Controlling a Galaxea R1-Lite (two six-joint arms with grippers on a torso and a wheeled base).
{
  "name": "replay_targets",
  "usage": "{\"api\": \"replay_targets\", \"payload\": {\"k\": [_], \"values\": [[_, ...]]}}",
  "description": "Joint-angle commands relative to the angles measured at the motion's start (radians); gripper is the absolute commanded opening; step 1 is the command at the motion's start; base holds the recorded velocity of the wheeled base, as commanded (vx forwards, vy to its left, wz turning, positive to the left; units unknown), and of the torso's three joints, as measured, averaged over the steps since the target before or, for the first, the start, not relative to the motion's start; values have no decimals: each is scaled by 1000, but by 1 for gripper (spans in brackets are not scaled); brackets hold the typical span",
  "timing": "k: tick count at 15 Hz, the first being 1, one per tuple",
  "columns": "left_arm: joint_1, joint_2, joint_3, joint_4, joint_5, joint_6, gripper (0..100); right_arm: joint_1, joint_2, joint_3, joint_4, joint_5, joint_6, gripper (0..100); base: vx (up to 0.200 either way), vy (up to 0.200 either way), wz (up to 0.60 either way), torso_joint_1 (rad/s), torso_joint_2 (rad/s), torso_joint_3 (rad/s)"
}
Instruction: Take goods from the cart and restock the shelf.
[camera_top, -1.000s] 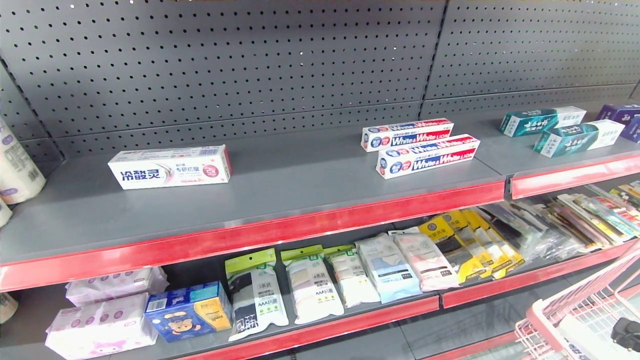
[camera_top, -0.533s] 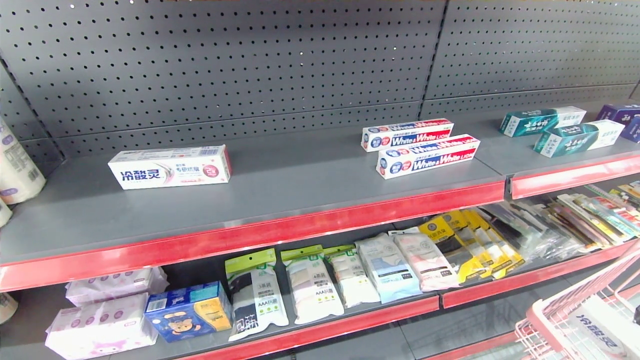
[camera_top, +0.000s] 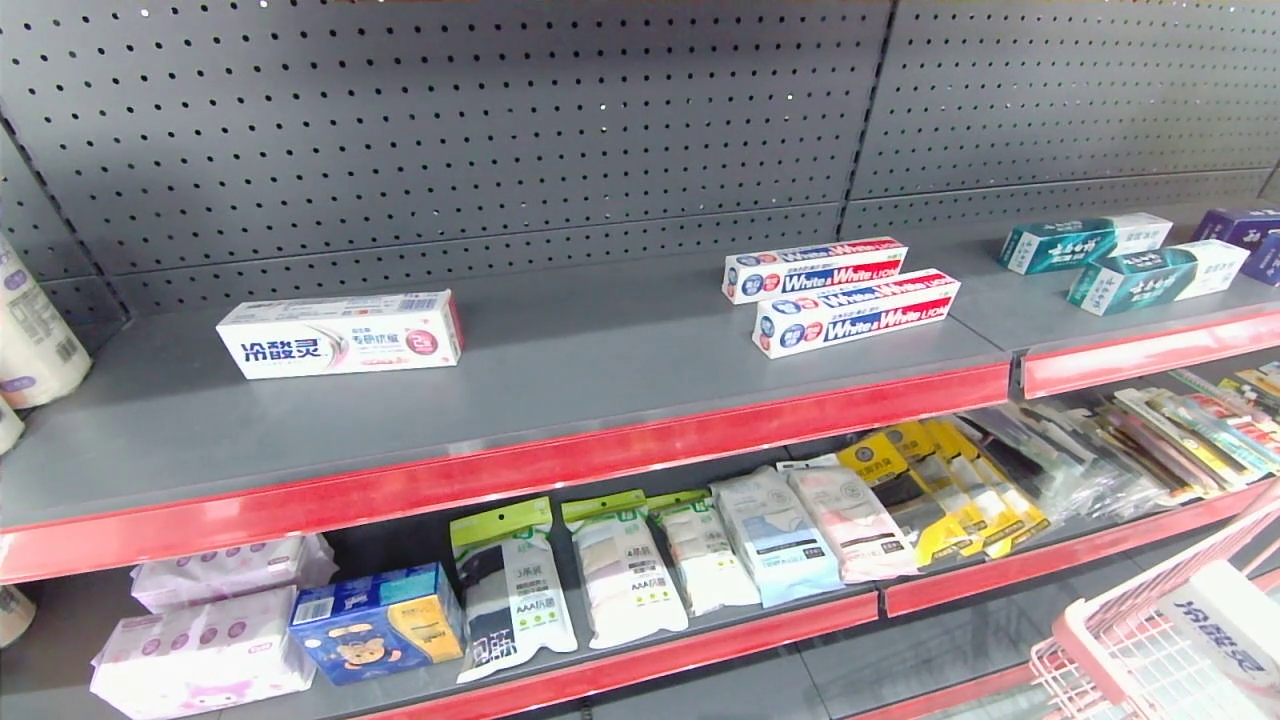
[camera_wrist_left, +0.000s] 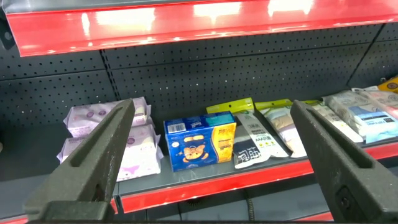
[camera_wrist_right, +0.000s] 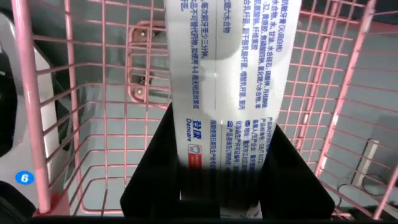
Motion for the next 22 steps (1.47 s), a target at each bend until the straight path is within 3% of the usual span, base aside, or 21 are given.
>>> {"api": "replay_targets", "payload": {"k": [1,5,8,9,10,11,13,17,22], "values": [[0,0,0,0,0,0,100,0,-123,2,-1,7,44,0,0,0,0,0,0,0],[0,0,0,0,0,0,100,0,-265,6,-1,0,413,0,0,0,0,0,0,0],[0,0,0,0,0,-2,100,176,-405,5,-7,-2,686,0,0,0,0,0,0,0],[0,0,0,0,0,0,100,296,-511,3,-2,-48,791,0,0,0,0,0,0,0],[0,0,0,0,0,0,100,336,-546,0,-1,-97,814,0,0,0,0,0,0,0],[0,0,0,0,0,-2,100,463,-626,3,1,-195,915,0,0,0,0,0,0,0],[0,0,0,0,0,0,100,612,-695,3,1,-295,1090,0,0,0,0,0,0,0],[0,0,0,0,0,0,100,796,-805,31,1,-507,1102,0,0,0,0,0,0,0],[0,0,0,0,0,0,100,793,-870,49,1,-482,1102,0,0,0,0,0,0,0]]}}
